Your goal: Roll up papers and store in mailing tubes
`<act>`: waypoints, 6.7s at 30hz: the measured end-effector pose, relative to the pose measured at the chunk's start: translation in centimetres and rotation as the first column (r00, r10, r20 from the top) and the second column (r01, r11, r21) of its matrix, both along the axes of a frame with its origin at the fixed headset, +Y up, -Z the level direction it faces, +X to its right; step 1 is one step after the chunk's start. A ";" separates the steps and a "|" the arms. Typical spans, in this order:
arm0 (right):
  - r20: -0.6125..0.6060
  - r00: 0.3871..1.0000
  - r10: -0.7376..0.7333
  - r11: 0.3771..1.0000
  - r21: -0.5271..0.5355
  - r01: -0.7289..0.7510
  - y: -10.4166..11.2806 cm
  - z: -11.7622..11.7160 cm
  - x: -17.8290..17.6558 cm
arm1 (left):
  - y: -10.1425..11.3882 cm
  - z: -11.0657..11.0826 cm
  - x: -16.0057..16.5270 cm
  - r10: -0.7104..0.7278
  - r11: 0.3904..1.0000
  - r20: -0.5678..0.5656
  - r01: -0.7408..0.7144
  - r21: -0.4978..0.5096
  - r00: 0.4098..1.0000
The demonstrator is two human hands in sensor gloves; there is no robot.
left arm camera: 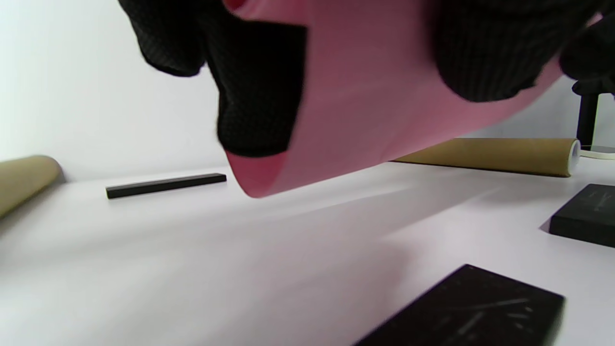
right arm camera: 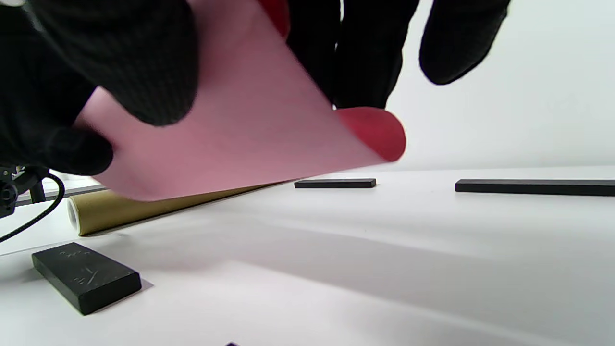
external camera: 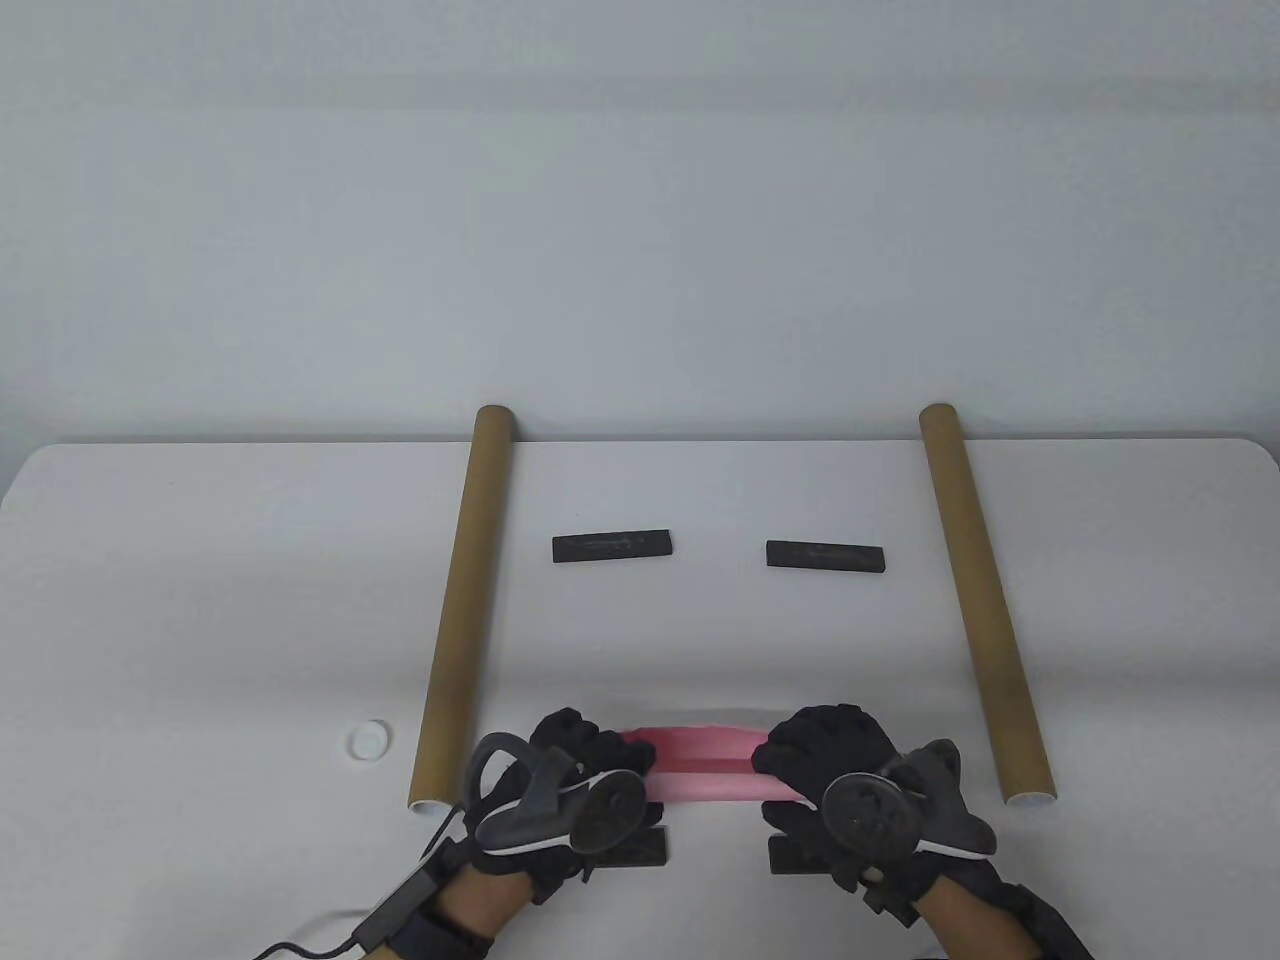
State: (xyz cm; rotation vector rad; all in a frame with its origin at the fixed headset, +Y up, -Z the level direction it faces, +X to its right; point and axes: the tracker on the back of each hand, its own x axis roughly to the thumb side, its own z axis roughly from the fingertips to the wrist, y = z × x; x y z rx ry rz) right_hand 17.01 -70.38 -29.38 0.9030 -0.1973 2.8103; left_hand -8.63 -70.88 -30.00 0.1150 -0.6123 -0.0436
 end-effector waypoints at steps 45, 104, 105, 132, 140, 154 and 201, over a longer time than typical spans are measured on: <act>-0.026 0.997 -0.068 0.995 0.070 0.070 0.7 0.5 0.5 | 0.6 0.0 -0.2 0.093 0.994 0.009 -0.092 -0.066 0.996; -0.009 0.994 -0.108 0.991 0.077 0.108 1.1 0.7 0.1 | 0.8 0.4 -0.3 0.048 0.999 0.019 -0.048 0.007 0.999; -0.006 0.994 -0.108 0.991 0.075 0.108 1.1 0.6 0.2 | 0.8 0.4 -0.3 0.048 0.999 0.020 -0.048 0.011 0.999; -0.003 0.996 -0.088 0.992 0.091 0.088 1.0 0.7 0.1 | 0.6 0.3 -0.2 0.048 0.999 0.034 -0.048 -0.011 0.998; -0.017 0.987 -0.160 0.987 0.028 0.160 1.1 0.4 0.6 | 0.9 0.5 0.0 0.041 0.999 0.043 -0.041 0.016 0.998; -0.025 0.987 -0.156 0.987 0.022 0.157 1.0 0.4 0.5 | 0.7 0.4 0.0 0.036 0.999 0.040 -0.036 0.018 0.999; -0.032 0.992 -0.118 0.993 0.006 0.119 1.1 0.4 0.2 | 0.7 0.4 0.0 0.022 0.999 0.046 -0.023 0.024 0.999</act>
